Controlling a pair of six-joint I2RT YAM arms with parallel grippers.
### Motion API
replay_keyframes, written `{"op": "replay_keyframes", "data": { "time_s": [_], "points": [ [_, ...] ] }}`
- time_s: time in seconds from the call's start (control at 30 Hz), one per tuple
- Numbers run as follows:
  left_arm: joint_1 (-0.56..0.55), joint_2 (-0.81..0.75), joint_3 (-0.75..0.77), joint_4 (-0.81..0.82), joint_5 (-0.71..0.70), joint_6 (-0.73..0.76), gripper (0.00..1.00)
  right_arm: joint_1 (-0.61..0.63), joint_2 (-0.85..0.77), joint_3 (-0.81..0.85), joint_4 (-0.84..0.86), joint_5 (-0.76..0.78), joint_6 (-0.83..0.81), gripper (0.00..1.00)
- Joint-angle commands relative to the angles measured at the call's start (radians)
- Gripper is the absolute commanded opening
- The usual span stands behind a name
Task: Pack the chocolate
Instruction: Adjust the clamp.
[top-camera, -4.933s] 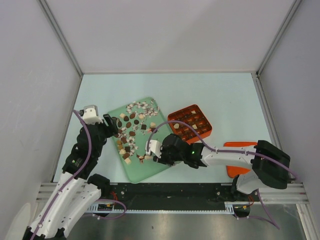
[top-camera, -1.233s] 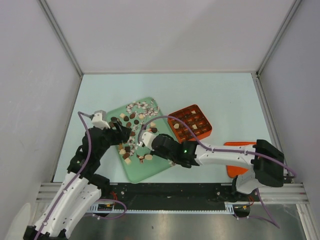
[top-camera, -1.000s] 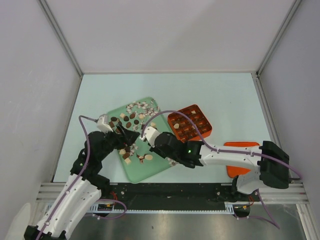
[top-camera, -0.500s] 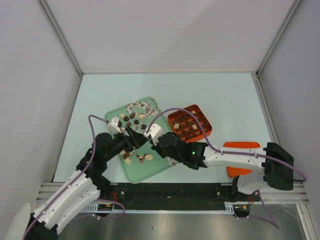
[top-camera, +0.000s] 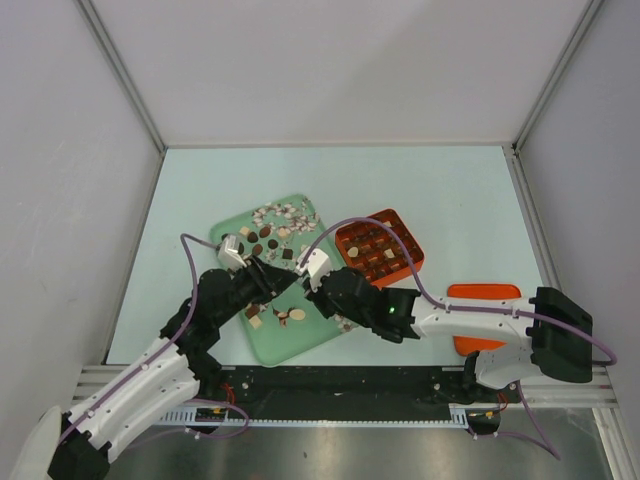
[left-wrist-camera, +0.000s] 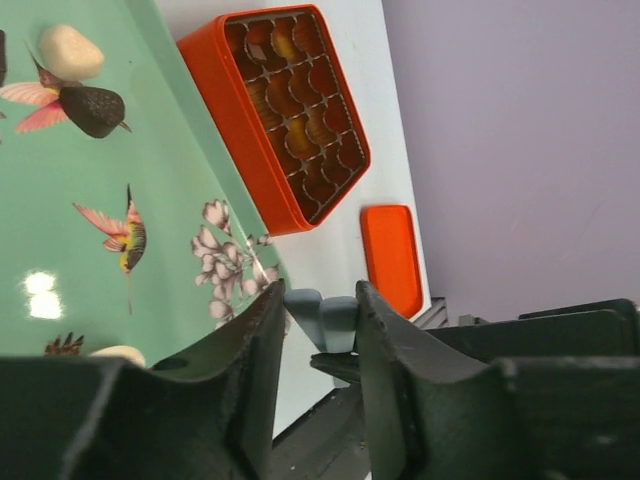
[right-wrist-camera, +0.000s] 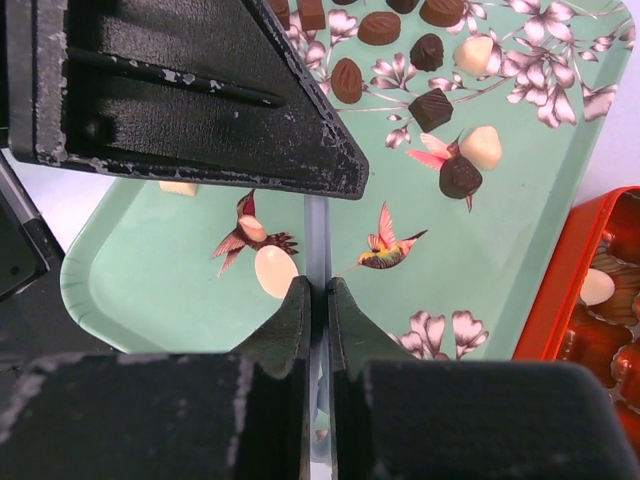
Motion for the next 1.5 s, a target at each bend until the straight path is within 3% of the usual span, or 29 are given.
{"op": "replay_keyframes", "data": {
  "time_s": [0.0,0.17,0.37,0.43,0.57,0.7,0.97,1.47],
  "points": [
    [-0.008,-0.002,-0.01,0.072,-0.035,-0.057,0.32,0.0,-0.038,-0.017,0.103,-0.004,0.027,0.06],
    [-0.01,-0.006,-0.025,0.083,-0.035,-0.119,0.15,-0.002,-0.051,-0.049,0.148,-0.004,0.027,0.12],
    [-0.01,-0.029,-0.042,0.083,-0.045,-0.215,0.0,-0.002,-0.106,-0.141,0.266,-0.001,0.019,0.26],
    [-0.01,-0.031,-0.044,0.083,-0.048,-0.234,0.0,-0.002,-0.129,-0.188,0.324,0.003,0.01,0.3],
    [-0.01,-0.048,-0.056,0.101,-0.058,-0.309,0.0,-0.002,-0.202,-0.27,0.449,-0.002,-0.008,0.51],
    [-0.01,-0.057,-0.088,0.161,-0.061,-0.387,0.0,0.0,-0.247,-0.321,0.51,-0.008,-0.01,0.61],
    [-0.01,-0.057,-0.117,0.243,-0.035,-0.501,0.0,-0.006,-0.247,-0.348,0.548,-0.007,-0.021,0.66],
    [-0.01,-0.057,-0.153,0.347,0.004,-0.59,0.0,-0.029,-0.244,-0.373,0.614,-0.013,-0.007,0.62]
  ]
}}
